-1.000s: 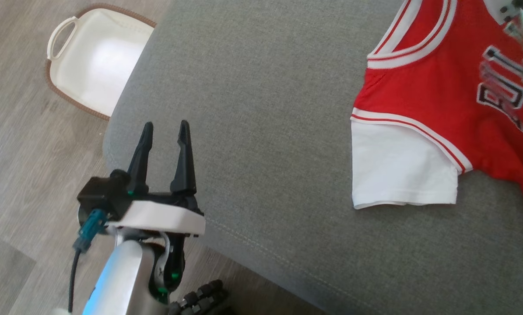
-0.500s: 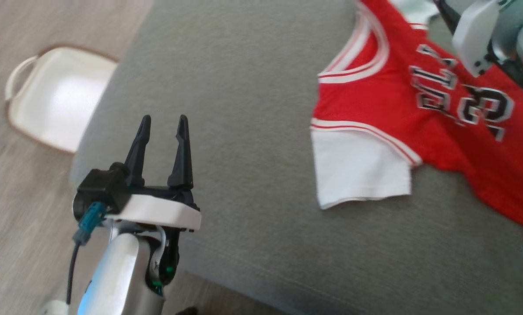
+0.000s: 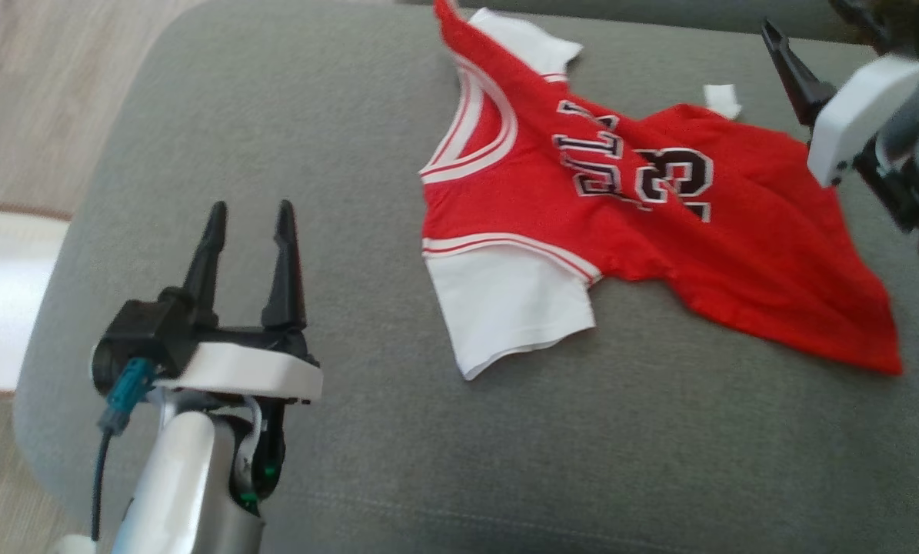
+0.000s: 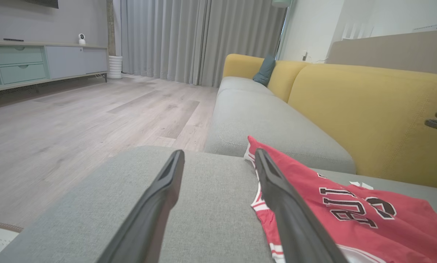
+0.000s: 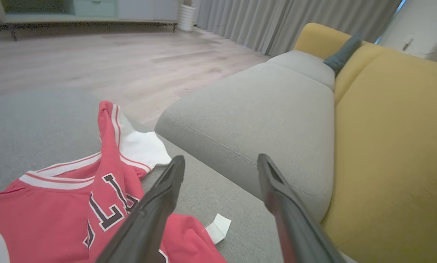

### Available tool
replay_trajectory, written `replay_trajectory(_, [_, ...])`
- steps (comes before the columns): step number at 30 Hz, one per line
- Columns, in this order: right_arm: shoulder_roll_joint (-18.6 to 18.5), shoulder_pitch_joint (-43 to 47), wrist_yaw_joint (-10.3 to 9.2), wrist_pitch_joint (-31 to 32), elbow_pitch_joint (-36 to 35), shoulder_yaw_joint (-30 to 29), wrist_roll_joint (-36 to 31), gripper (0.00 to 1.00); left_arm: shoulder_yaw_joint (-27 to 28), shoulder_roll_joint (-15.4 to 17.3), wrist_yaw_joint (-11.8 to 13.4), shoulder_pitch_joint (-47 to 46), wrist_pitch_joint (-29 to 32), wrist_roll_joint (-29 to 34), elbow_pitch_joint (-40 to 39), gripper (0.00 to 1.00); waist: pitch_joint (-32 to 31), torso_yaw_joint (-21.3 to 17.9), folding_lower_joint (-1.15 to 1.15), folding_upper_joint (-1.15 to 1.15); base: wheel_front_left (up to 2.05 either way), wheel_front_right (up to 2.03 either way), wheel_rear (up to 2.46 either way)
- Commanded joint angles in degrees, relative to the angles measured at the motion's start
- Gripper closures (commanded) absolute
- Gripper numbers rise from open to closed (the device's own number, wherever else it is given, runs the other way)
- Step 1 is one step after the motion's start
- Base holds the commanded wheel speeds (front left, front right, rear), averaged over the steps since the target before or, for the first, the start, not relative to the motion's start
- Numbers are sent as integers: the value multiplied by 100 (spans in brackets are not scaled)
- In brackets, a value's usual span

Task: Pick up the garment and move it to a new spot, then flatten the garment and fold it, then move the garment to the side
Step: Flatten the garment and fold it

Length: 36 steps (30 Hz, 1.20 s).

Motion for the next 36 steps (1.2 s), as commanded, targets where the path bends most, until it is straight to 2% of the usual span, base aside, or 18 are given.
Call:
replay_trajectory(1, [23,259,-5,-235,-68,-203,131,0,264,89,-29,-84,-30,73,-175,0,-203,-274,0,0,0,0,0])
replay_trajectory(6, [75,875,-5,-553,-230,-1118,437,0,335,89,-66,27,-30,140,-210,0,-301,-507,0,0,0,0,0])
replay_trajectory(11, [146,1821,-5,-569,-1107,-2921,132,0,393,89,-97,160,-30,157,-285,0,-341,-750,0,0,0,0,0])
replay_trajectory(12, [146,1821,-5,-569,-1107,-2921,132,0,393,89,-97,160,-30,157,-285,0,-341,-750,0,0,0,0,0])
replay_trajectory(13, [206,2109,-5,-570,-1323,-3340,-17,0,375,89,-120,194,-30,170,-296,0,-353,-793,0,0,0,0,0])
replay_trajectory(16, [558,3060,-5,-570,-2071,-4428,-726,0,317,89,-127,342,-30,141,-317,0,-374,-926,0,0,0,0,0])
replay_trajectory(19, [1094,3972,-5,-571,-2824,-5241,-1451,0,210,89,-131,438,-30,113,-280,0,-346,-1007,0,0,0,0,0])
replay_trajectory(20, [1453,4412,-5,-571,-3215,-5608,-1804,0,109,89,-136,472,-30,122,-239,0,-309,-1051,0,0,0,0,0])
replay_trajectory(24, [1833,4792,-5,-491,-3716,-5989,-2315,0,-24,89,-138,463,-30,134,-172,0,-277,-1085,0,0,0,0,0])
replay_trajectory(28, [2033,4950,-5,-228,-4190,-6223,-2555,0,-166,89,-171,452,-30,70,-5,0,-248,-1120,0,0,0,0,0])
replay_trajectory(32, [2160,5146,-5,-58,-4462,-6409,-2704,0,-558,89,-349,416,-30,48,507,0,-203,-1154,0,0,0,0,0])
replay_trajectory(36, [2249,5236,-5,40,-4630,-6449,-2779,0,-860,89,-403,288,-1,30,1235,0,-154,-1228,0,0,0,0,0])
